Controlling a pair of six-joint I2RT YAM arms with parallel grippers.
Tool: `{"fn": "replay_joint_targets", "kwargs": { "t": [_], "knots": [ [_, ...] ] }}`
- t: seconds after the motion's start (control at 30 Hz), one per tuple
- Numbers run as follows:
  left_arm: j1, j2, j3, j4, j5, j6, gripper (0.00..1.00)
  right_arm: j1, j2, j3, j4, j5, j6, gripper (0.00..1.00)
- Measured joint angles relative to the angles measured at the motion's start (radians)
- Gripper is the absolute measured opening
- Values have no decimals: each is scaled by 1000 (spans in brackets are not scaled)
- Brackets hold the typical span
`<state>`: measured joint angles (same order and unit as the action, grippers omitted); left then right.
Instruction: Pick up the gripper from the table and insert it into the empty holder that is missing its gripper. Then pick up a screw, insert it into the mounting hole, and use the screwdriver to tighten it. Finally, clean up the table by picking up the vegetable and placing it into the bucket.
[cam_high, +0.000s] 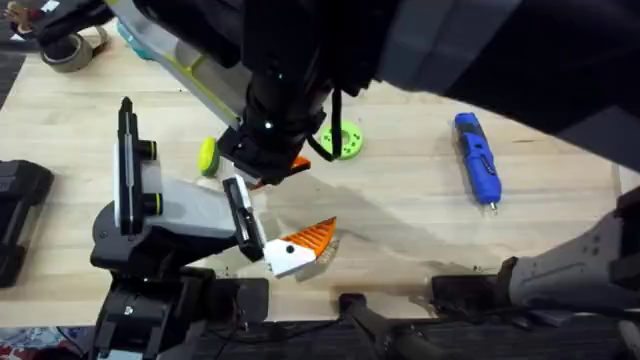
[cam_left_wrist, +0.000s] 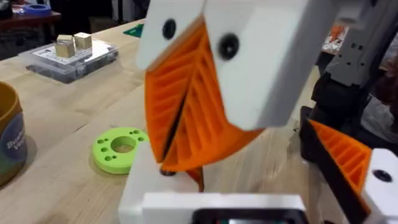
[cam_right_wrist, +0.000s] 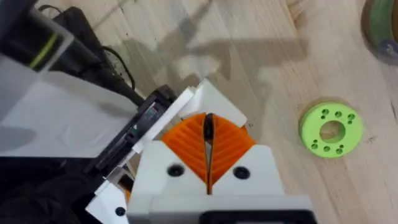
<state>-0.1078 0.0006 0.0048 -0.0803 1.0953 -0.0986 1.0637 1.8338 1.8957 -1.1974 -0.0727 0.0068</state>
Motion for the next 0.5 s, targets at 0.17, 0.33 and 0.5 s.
{"fn": "replay_joint_targets", "kwargs": {
  "t": [0.17, 0.33, 0.5],
  "knots": [
    [0, 0, 0, -2, 0, 0, 985, 0, 0, 0, 13, 0, 0, 6],
    [0, 0, 0, -2, 0, 0, 985, -8, 0, 0, 13, -3, 0, 6],
    [0, 0, 0, -3, 0, 0, 985, -13, 0, 0, 5, -4, 0, 6]
  ]
}}
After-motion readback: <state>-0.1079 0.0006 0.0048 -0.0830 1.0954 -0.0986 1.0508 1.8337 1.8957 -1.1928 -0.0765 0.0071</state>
